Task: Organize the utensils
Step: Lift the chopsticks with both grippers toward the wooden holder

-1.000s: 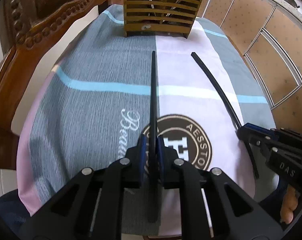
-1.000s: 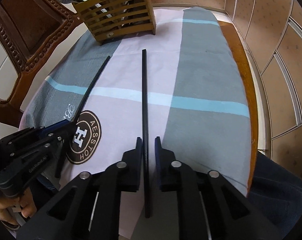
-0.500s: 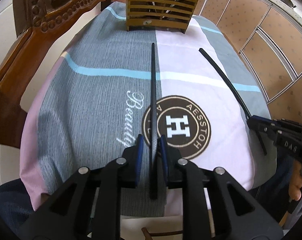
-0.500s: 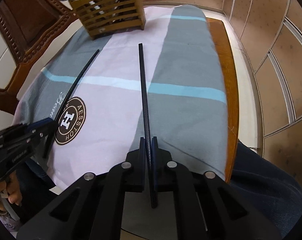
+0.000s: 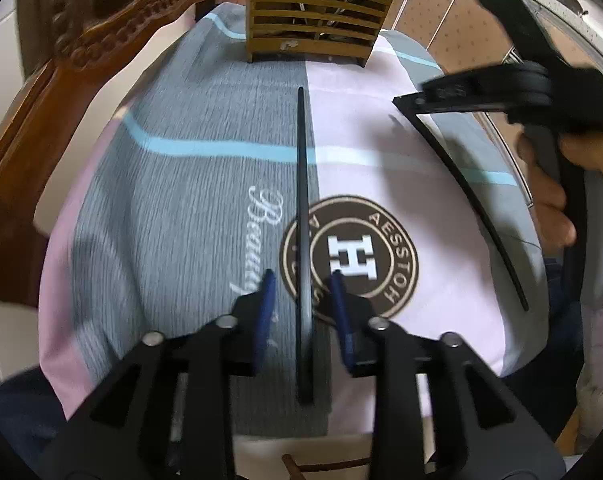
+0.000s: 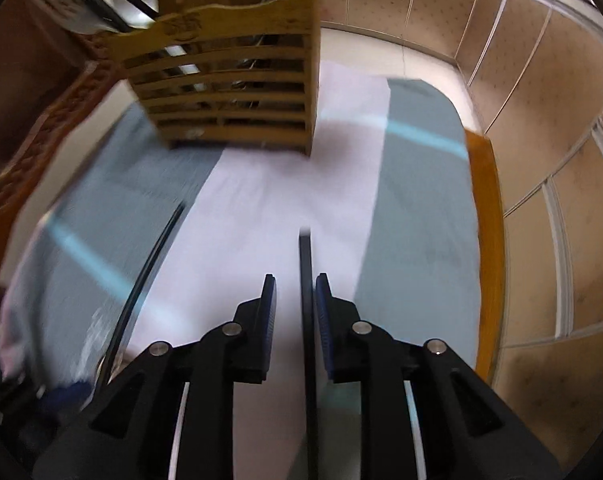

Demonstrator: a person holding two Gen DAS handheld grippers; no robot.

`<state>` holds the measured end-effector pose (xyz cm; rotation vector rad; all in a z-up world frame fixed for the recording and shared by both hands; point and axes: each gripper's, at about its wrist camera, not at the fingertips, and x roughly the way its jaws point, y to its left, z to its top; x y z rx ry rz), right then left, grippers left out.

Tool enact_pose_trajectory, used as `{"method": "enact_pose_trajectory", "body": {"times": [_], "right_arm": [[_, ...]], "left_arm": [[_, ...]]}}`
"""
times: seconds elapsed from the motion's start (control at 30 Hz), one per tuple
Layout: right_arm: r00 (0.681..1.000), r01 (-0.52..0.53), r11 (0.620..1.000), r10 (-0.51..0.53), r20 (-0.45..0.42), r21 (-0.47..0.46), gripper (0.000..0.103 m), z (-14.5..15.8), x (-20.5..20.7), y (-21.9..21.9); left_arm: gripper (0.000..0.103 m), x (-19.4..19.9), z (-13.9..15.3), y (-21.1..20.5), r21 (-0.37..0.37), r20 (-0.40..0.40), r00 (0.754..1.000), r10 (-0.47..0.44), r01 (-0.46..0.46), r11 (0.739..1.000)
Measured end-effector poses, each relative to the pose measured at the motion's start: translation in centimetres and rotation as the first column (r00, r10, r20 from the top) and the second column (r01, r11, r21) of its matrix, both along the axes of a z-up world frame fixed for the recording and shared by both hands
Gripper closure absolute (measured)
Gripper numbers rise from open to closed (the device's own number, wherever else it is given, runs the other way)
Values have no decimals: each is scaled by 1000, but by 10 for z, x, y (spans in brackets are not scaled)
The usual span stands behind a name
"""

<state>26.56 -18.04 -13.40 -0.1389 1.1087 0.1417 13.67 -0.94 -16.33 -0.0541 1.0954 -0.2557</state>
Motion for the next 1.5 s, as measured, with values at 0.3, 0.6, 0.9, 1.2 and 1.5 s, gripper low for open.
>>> {"method": "enact_pose_trajectory", "body": {"times": [0.3, 0.6, 0.9, 1.2, 1.5], "right_arm": [[999, -13, 999, 15, -49, 43, 98, -4, 0, -17], [996, -49, 991, 57, -67, 122, 82, -4, 0, -43], [995, -47, 991, 57, -78, 126, 82, -8, -2, -41], [996, -44, 995, 50, -74, 89, 82, -8, -2, -31], [994, -55, 998, 53, -92, -23, 66, -8, 4, -4]], "left_arm": [[71, 86, 4, -16, 54, -37, 998, -52, 54, 997], [71, 163, 7, -49, 183, -154, 980, -130, 157, 971], [68, 174, 11, -50, 175, -178, 980, -91, 122, 977], [98, 157, 23, -35, 137, -124, 991, -56, 73, 988], [98, 115, 55, -10, 82, -40, 998, -50, 53, 995]]}}
